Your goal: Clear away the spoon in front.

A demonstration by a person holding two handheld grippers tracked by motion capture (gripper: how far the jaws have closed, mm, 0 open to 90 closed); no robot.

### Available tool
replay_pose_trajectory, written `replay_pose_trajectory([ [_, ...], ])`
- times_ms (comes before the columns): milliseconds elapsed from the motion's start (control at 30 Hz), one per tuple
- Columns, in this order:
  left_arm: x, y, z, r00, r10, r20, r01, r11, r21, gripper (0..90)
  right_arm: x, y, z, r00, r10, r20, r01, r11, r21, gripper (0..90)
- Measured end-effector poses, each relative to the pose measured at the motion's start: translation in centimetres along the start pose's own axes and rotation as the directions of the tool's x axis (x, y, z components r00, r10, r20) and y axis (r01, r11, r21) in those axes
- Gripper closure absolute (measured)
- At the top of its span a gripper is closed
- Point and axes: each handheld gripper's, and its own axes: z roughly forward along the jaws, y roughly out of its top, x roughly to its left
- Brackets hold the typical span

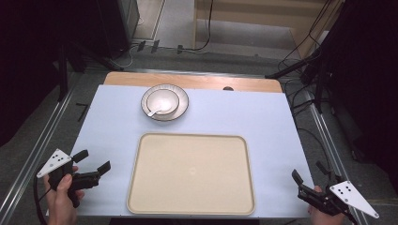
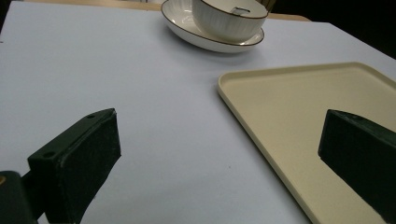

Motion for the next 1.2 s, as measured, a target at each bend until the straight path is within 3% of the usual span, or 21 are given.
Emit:
replay_pose_trajectory([
  [100, -0.4, 0.3, 0.3, 1.0, -0.002, -0.008, 0.002, 1.0, -0.005, 0.0, 0.1, -0.1, 0.1, 1.0, -0.004, -0.006, 0.004, 1.0, 0.002, 13.3],
  [167, -0.8, 0.6, 0.4, 0.9988, 0.022, -0.045, -0.022, 0.9997, -0.003, 0.0, 0.2, -0.1, 0.1, 1.0, -0.004, -0.007, 0.004, 1.0, 0.007, 13.3],
  [467, -1.2, 1.8, 1.3, 0.9998, 0.011, -0.015, -0.011, 0.9998, -0.016, 0.0, 0.3, -0.1, 0.0, 0.9999, -0.004, -0.01, 0.004, 1.0, 0.006, 13.3],
  [1200, -3.2, 5.8, 4.9, 0.9979, 0.046, 0.046, -0.045, 0.9985, -0.03, 0.0, 0.4, 0.1, -0.1, 0.9999, -0.012, -0.011, 0.012, 1.0, 0.0, 13.3],
])
